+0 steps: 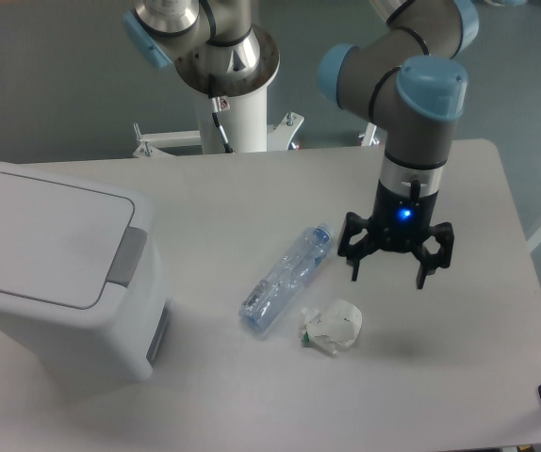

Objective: Open the trash can
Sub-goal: 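Move the open gripper toward the lid of the white trash can, then push the gripper against the trash can lid edge to flip it open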

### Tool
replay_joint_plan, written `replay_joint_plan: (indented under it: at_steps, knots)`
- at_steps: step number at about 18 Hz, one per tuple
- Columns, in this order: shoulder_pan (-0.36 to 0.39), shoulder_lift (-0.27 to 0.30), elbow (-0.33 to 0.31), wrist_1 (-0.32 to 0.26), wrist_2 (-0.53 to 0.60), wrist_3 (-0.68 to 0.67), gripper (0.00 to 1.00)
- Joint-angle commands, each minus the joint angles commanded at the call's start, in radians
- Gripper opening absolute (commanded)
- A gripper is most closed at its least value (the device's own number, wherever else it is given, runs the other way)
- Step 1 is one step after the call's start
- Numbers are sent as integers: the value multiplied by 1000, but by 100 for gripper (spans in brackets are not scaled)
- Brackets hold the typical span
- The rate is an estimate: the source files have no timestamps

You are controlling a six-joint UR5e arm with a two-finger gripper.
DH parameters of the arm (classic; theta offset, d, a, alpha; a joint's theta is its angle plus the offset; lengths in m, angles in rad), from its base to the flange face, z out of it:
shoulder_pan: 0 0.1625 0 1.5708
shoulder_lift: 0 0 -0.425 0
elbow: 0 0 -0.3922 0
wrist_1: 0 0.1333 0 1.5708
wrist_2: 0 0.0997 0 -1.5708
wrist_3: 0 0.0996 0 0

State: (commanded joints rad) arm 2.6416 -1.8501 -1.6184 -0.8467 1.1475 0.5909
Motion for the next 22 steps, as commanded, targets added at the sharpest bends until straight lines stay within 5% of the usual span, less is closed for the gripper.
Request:
replay_joint_plan:
  at_steps: [11, 22]
  knots:
    - [-205, 117, 8, 0, -146, -226, 100]
    - [-282, 155, -72, 0, -126, -283, 100]
